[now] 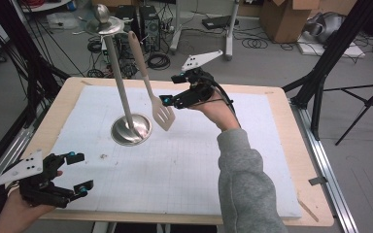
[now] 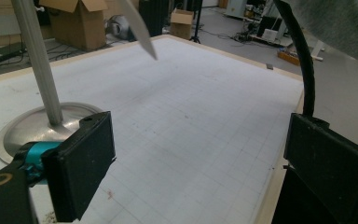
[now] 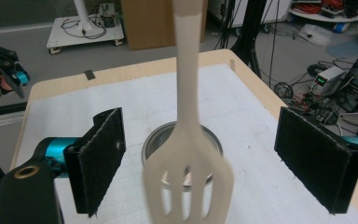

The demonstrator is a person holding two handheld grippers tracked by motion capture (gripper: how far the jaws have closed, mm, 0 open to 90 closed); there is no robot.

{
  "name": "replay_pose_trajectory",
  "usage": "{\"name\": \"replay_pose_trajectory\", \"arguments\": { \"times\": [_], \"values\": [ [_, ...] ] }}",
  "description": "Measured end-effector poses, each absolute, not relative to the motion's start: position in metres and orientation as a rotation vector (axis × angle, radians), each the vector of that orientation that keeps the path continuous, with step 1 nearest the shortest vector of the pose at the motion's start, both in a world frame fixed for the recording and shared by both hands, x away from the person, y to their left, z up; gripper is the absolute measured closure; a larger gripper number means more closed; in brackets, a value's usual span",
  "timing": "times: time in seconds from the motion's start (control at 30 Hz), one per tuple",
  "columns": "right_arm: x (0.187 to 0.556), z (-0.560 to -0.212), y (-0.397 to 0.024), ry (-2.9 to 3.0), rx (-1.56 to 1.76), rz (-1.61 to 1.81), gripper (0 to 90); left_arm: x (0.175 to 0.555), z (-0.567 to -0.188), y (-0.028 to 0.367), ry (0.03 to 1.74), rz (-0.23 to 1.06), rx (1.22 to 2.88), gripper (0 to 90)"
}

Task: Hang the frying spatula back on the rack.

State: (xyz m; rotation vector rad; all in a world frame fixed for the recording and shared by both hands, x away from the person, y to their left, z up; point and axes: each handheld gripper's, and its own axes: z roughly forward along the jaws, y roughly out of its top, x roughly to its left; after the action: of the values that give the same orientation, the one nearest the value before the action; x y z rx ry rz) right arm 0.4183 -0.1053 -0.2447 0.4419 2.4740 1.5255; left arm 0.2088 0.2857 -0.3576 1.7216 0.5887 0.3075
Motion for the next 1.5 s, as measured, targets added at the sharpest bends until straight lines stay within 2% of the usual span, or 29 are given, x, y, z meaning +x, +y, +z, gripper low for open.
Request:
{"name": "replay_pose_trajectory", "arguments": {
  "times": [0.67, 1.5],
  "values": [
    [0.39, -0.258, -0.118, 2.486, 0.406, 1.589, 11.4, 0.213, -0.357, 0.28, 0.579, 0.301, 1.713, 9.1],
    [0.357, -0.276, -0.196, 2.349, 0.51, 1.687, 11.3, 0.227, -0.356, 0.275, 0.568, 0.299, 1.691, 9.1]
  ]
}}
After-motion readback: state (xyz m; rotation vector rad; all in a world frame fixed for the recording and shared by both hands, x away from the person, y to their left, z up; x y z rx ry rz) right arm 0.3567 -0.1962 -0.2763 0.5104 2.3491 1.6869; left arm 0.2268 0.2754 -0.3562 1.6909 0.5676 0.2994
